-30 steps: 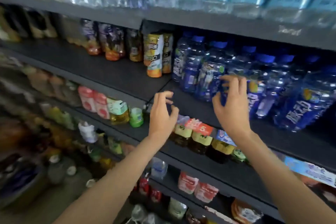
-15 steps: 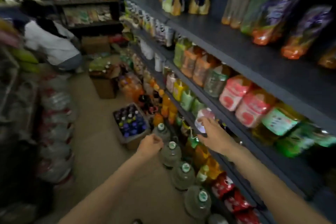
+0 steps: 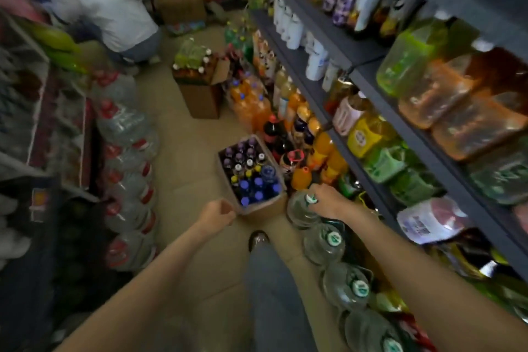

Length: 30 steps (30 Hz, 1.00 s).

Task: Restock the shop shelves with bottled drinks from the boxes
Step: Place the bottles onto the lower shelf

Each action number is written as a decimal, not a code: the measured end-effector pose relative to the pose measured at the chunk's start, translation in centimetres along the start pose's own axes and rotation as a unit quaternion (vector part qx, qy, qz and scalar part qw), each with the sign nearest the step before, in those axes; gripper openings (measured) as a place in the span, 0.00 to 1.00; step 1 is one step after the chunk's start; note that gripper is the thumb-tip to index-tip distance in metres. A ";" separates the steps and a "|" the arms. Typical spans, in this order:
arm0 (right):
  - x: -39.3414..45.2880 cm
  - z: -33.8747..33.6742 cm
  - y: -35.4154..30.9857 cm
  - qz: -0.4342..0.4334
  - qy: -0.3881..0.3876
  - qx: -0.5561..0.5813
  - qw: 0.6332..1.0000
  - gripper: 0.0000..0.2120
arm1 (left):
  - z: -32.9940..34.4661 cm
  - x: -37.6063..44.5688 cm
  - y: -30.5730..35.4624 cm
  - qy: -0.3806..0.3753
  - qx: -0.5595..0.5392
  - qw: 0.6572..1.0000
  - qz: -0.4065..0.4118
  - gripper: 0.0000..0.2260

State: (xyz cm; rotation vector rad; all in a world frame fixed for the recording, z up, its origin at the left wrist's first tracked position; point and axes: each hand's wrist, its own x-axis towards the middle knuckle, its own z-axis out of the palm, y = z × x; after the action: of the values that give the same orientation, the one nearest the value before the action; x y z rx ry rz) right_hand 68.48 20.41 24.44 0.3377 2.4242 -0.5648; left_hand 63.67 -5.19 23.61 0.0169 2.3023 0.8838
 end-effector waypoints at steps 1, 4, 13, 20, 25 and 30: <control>2.9 0.0 -0.4 0.000 -0.002 0.009 1.000 0.15 | -0.8 2.4 -0.2 -0.004 -0.003 1.000 -0.005 0.04; 11.5 0.1 -1.6 -0.001 -0.014 0.033 0.999 0.13 | -3.3 9.9 -0.6 -0.007 -0.017 0.999 -0.048 0.11; 31.7 2.9 -2.7 0.076 -0.037 0.111 0.990 0.13 | -4.3 28.3 -1.1 -0.053 -0.035 0.994 -0.086 0.07; 46.6 12.4 0.3 0.065 -0.031 -0.049 0.996 0.40 | 1.7 41.5 -9.6 -0.050 -0.066 0.992 -0.091 0.11; 53.3 18.6 1.9 0.086 -0.017 -0.141 0.986 0.37 | 5.7 46.8 -15.8 -0.058 -0.083 0.994 -0.051 0.11; 51.9 17.4 1.7 0.134 0.060 -0.003 0.989 0.30 | 6.5 47.2 -16.9 -0.057 -0.128 0.980 -0.141 0.09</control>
State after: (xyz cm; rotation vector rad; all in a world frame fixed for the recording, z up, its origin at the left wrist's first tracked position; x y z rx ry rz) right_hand 37.77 18.97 -20.88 0.7004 2.4399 -0.4276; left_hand 34.26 -3.25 -17.41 -0.3537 2.0066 0.9928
